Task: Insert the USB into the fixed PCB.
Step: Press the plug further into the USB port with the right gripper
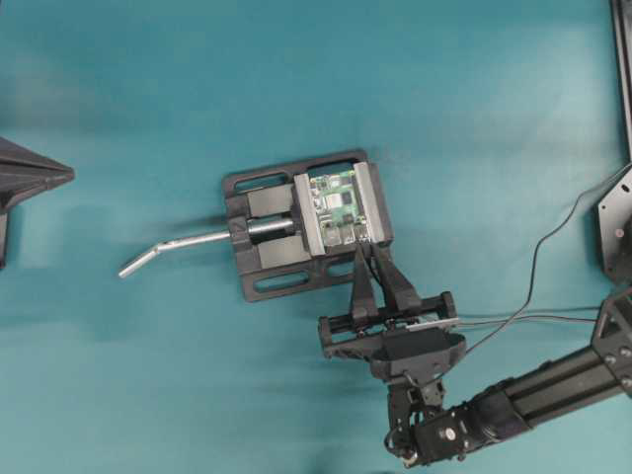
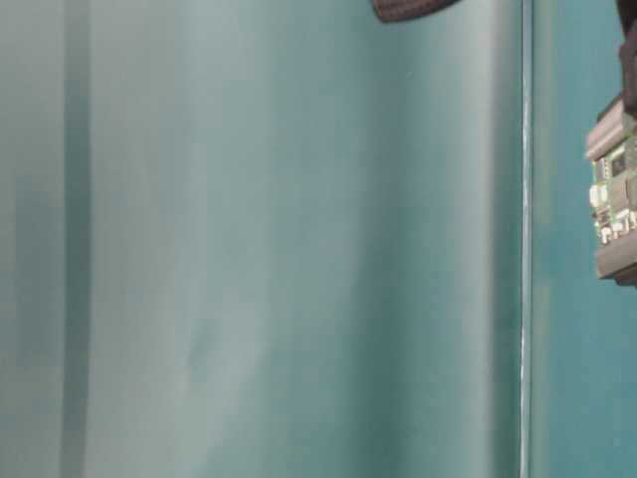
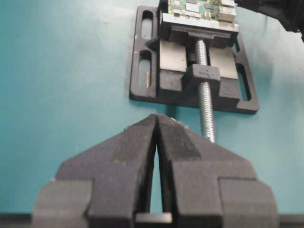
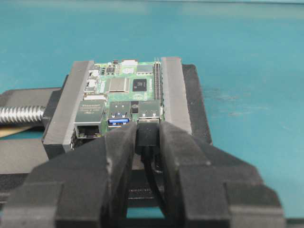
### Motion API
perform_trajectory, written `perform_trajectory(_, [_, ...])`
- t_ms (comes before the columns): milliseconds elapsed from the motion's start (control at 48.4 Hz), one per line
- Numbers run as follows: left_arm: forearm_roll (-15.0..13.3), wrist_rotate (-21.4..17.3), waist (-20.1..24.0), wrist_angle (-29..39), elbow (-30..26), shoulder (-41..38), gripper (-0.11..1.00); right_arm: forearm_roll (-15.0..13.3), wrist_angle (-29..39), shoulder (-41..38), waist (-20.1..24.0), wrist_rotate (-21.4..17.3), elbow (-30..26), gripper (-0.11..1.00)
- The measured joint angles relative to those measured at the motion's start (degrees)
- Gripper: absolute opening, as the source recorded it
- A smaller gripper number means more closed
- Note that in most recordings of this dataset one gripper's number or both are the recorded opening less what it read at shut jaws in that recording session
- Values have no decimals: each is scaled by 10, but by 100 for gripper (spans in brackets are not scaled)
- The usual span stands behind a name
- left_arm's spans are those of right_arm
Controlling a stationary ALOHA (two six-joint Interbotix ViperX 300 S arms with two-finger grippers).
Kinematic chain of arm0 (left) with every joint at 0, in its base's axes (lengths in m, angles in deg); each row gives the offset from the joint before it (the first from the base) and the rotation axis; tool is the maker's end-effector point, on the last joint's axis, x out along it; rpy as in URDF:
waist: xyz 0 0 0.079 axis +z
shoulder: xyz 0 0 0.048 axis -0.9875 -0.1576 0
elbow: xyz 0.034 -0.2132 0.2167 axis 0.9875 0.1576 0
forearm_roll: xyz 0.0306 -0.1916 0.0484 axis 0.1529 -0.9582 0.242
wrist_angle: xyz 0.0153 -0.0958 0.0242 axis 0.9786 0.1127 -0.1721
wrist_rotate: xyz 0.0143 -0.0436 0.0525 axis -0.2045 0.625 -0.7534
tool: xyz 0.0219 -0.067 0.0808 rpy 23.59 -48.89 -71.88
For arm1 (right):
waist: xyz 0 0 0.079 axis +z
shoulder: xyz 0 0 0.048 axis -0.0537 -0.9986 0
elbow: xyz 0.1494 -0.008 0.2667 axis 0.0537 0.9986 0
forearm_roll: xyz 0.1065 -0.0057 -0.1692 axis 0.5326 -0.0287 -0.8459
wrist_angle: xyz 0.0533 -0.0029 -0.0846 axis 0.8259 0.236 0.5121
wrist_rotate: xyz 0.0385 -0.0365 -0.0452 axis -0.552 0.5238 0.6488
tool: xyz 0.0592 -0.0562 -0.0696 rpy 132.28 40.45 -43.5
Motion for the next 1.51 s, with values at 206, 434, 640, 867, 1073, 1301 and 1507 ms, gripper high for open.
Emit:
perform_trajectory(206, [0, 0, 0, 0, 0, 0, 0, -4, -1, 0, -4, 0, -1, 18])
perform_trajectory(434, [0, 0, 0, 0, -1, 0, 0, -8, 0, 0, -4, 1, -1, 18])
perform_trajectory(640, [0, 0, 0, 0, -1, 0, 0, -8, -1, 0, -4, 1, -1, 18])
perform_trajectory(867, [-1, 0, 0, 0, 0, 0, 0, -8, -1, 0, -4, -4, 1, 18])
perform_trajectory(1073, [-1, 0, 0, 0, 0, 0, 0, -9, 0, 0, 2, -31, 7, 18])
perform_trajectory(1301, [-1, 0, 0, 0, 0, 0, 0, -4, 4, 1, 10, -28, 10, 18])
perform_trajectory(1507, [-1, -1, 0, 0, 0, 0, 0, -3, 6, 2, 10, -17, 10, 18])
